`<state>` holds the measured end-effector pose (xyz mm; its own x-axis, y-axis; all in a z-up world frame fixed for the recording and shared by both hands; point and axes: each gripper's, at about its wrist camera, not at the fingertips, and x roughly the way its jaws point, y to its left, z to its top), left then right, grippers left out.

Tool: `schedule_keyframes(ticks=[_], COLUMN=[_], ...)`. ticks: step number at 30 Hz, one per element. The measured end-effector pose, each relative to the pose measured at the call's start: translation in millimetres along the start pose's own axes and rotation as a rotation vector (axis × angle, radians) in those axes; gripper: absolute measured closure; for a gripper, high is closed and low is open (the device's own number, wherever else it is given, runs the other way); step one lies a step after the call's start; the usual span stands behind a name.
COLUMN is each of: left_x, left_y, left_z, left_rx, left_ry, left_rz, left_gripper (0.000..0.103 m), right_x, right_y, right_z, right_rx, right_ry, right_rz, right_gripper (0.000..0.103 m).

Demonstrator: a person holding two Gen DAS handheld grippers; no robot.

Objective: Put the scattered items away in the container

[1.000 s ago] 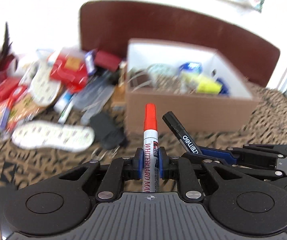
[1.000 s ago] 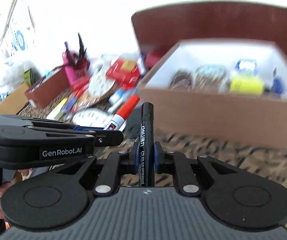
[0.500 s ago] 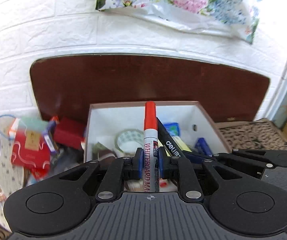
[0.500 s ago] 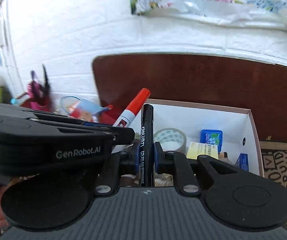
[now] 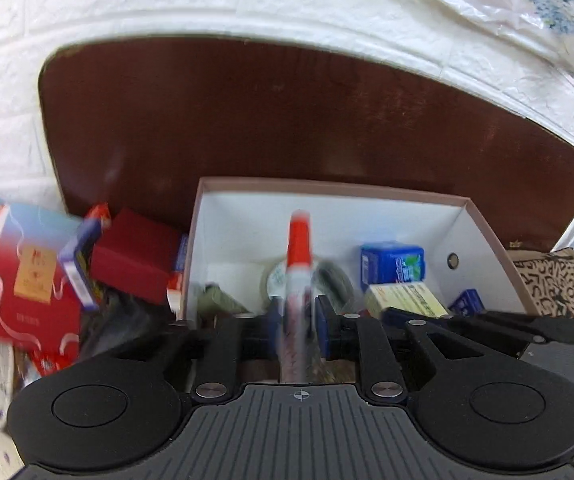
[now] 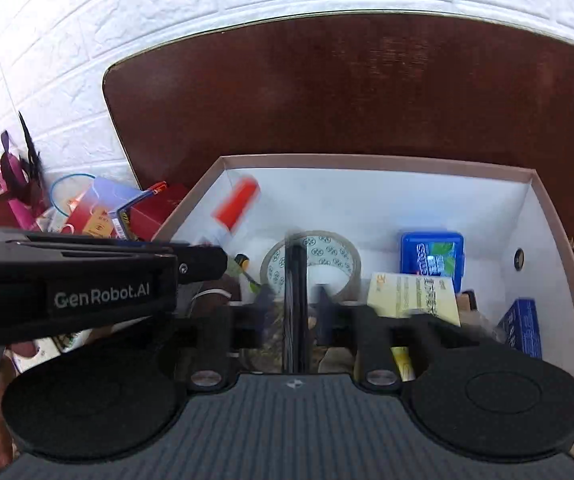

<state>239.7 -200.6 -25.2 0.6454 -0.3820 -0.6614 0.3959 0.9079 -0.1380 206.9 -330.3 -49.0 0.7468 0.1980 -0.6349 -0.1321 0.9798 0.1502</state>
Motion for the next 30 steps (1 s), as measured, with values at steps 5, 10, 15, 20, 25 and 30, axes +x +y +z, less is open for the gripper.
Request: schedule_keyframes(ticks=[5, 10, 15, 20, 25, 30], left_x=[-14.4, -22.9, -43.7, -75.4, -115.3, -149.0], left_y=[0.1, 5.9, -1.4, -6.6, -11.8, 5.6], left_z=[-6.3, -9.7, -25.8, -46.1, -85.1, -136.8], left_rx=[0.001, -0.086, -0.091, -0.094, -0.08, -0.139], left_ry=[-0.122, -0.037, -0.04, -0.073, -0.109, -0.069], left_rz=[0.087, 0.051, 0.089, 0.105, 0.132, 0.151], left_gripper=[0.0, 0.0, 0.0, 0.0, 0.0, 0.0], right_x=[-12.8, -34.6, -52.4, -80.6, -114.7, -131.4], right_y=[1.5, -1.8, 5.2, 15.9, 30.5, 48.6], right_z=[-3.8, -10.9, -18.4, -32.9, -58.8, -97.7], right_rx=[-0.071, -0.048, -0.035, -0.046, -0.073, -0.09], right_ry=[-0.058, -0.081, -0.043, -0.06, -0.103, -0.085], right_rz=[-0.062, -0.024, -0.012, 0.011, 0.023, 0.046], right_gripper=[0.013, 0.0, 0.0, 0.0, 0.0, 0.0])
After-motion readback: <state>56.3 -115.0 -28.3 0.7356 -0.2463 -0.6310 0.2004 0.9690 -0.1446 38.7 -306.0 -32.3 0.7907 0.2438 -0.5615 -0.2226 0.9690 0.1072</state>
